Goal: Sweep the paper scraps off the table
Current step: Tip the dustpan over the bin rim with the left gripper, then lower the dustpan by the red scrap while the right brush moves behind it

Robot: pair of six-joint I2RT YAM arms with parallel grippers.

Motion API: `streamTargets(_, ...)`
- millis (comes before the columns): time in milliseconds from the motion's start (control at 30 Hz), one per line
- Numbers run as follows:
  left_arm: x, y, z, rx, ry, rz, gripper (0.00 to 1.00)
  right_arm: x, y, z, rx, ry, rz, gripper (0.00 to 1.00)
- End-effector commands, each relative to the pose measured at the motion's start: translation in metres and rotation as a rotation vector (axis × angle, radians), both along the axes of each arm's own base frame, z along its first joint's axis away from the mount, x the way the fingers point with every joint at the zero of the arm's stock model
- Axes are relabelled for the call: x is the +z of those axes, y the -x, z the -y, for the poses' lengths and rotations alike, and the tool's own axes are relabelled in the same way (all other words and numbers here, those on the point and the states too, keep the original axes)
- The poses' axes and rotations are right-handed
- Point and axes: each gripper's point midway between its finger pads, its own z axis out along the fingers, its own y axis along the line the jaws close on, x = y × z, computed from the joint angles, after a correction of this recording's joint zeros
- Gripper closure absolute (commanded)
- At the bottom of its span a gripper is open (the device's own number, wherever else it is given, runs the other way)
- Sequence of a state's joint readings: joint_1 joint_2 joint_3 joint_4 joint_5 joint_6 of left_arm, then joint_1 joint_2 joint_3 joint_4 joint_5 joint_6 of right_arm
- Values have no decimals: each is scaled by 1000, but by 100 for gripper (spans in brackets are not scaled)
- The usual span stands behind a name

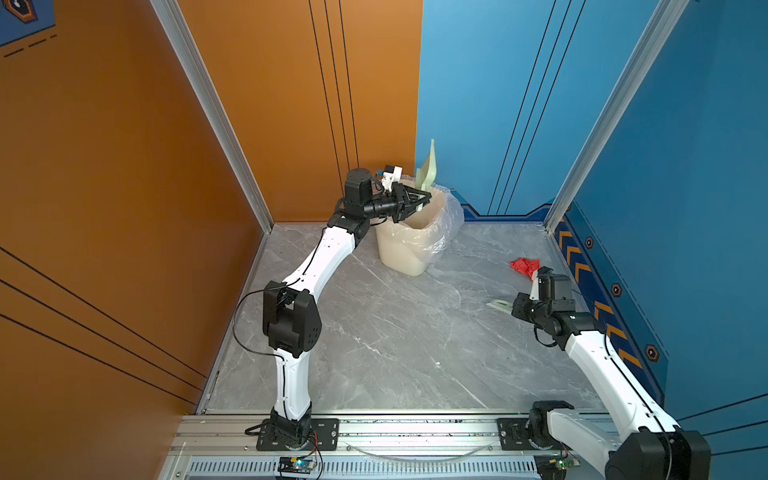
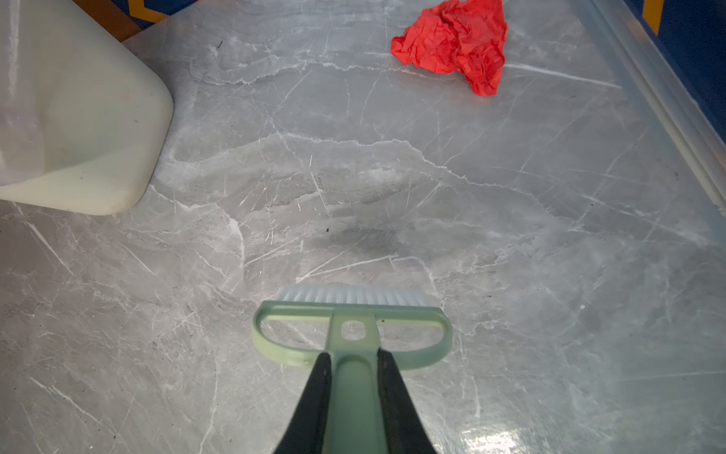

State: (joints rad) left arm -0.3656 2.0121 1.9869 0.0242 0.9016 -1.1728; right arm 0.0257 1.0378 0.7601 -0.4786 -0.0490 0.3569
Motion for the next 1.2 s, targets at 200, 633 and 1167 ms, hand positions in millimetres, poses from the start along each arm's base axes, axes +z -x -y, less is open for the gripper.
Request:
streamTargets(200, -13, 22, -14, 73, -324, 128, 100, 32, -9, 11, -16, 54, 73, 100)
streamTargets(633, -58, 44, -34, 233, -814, 289, 100, 66, -33, 17, -33, 75, 134, 100)
streamTargets(1167, -76, 90, -17, 173, -1079, 520, 100, 117, -83, 81, -360, 162, 227, 100)
